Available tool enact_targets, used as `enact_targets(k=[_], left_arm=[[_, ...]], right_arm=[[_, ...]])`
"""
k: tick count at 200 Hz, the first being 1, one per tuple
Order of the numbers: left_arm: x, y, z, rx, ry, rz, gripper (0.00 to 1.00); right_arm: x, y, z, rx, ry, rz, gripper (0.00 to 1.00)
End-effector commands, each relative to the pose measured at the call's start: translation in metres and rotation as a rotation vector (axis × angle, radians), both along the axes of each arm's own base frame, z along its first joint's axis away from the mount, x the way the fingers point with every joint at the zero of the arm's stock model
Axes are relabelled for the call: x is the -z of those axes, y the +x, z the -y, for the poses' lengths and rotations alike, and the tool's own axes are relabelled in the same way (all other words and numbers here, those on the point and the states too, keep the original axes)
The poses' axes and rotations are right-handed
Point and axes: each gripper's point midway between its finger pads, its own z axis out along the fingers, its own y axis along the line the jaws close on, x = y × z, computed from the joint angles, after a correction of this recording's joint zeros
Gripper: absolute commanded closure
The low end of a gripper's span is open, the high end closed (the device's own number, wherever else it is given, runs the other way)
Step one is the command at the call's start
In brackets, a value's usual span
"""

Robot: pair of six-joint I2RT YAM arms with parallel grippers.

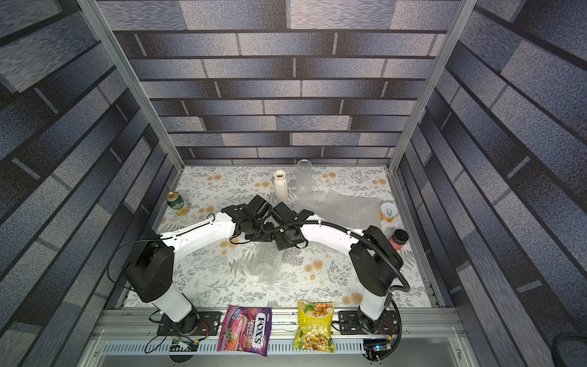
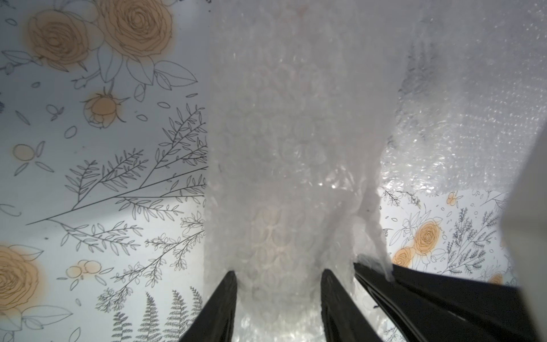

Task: Unwrap the vase from the bubble wrap
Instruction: Unwrap the bubble wrap at the center of the board.

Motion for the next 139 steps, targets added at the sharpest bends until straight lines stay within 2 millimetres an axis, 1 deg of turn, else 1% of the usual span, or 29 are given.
enact_targets(k=[1, 29, 63, 139], left_arm=[[0.036, -0.03, -0.02, 0.02, 0.114, -0.12, 0.53], [0.046, -0.035, -0.023, 0.015, 0.132, -0.144, 0.55], [0.054, -0.039, -0.032, -0.002, 0.144, -0.16, 0.55], [0.067, -0.044, -0.039, -0.022, 0.147, -0.19, 0.55]], right_arm=[[-0.017, 0.01, -0.002, 0.036, 0.072, 0.036, 1.0], [-0.019, 0.012, 0.001, 0.055, 0.094, 0.033, 1.0], [-0.02, 0.015, 0.013, 0.081, 0.087, 0.034, 1.0], [-0.01, 0.016, 0.038, 0.13, 0.051, 0.011, 1.0]])
